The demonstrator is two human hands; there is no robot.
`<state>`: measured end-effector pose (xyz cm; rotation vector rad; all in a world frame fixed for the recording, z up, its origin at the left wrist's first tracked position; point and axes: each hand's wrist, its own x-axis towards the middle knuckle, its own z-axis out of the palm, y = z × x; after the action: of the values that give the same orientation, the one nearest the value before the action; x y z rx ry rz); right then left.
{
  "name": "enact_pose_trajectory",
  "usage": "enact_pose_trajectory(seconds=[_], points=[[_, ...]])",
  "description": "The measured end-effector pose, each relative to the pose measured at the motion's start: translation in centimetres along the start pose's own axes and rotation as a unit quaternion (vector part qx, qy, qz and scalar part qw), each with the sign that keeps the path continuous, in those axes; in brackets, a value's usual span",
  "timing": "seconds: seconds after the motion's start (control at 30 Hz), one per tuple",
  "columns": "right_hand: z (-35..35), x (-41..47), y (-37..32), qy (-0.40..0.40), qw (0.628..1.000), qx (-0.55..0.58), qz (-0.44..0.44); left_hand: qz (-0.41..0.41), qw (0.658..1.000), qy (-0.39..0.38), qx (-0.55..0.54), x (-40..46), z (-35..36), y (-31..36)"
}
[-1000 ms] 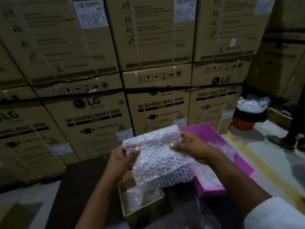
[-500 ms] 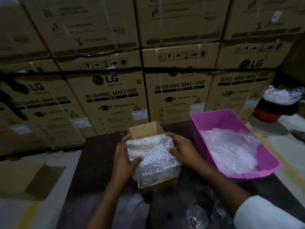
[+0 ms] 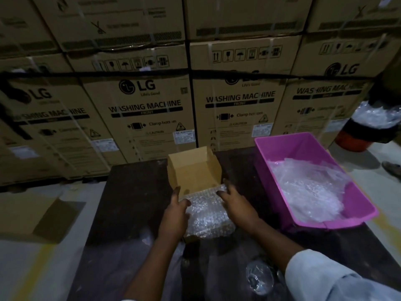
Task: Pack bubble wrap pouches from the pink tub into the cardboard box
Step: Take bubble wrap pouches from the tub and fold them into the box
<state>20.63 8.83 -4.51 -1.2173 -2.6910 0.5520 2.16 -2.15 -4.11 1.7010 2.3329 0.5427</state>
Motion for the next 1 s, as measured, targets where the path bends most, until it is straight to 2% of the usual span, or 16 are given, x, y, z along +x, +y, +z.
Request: enact_pose_trajectory(seconds=[0.2, 0.33, 0.5, 0.57, 0.63, 0.7, 0.77, 0.8, 0.9, 1.0], points=[[0.4, 0.6, 0.0, 0.006, 1.000, -0.025, -0.002, -0.013, 1.000, 0.018, -0.016, 0.4, 0.8, -0.1], [1.1, 0.8, 0.1, 0.013, 1.000, -0.022, 0.004, -0.044, 0.989, 0.053, -0.133, 0.7, 1.1, -1.0], [1.6, 1.0, 0.0, 0.017, 0.999, -0.029, 0.013, -0.050, 0.974, 0.100, -0.196, 0.5, 0.4, -1.8], [1.5, 1.0, -0.3, 0.015, 0.999, -0.027, 0.018, -0.057, 0.978, 0.133, -0.154, 0.2, -0.2, -1.6], [1.5, 1.1, -0.6, 0.011, 0.999, -0.034, 0.021, -0.036, 0.982, 0.173, -0.067, -0.1, -0.7, -1.1], [1.5, 1.2, -0.9, 0.007, 0.998, -0.058, 0.011, 0.068, 0.981, 0.183, 0.001, -0.1, -0.5, -0.1], [1.4, 1.3, -1.2, 0.000, 0.997, -0.079, 0.002, 0.149, 0.982, 0.094, 0.064, 0.0, 0.4, 1.1], [1.4, 1.4, -1.3, -0.004, 0.996, -0.087, -0.001, 0.148, 0.984, 0.030, 0.094, 0.1, 1.1, 1.7], [1.4, 1.7, -1.5, -0.007, 0.995, -0.099, -0.004, 0.081, 0.978, -0.113, 0.154, 0.8, 2.7, 2.3], [1.2, 1.8, -1.5, -0.016, 0.994, -0.110, -0.008, 0.035, 0.970, -0.164, 0.175, 1.6, 3.2, 2.3]])
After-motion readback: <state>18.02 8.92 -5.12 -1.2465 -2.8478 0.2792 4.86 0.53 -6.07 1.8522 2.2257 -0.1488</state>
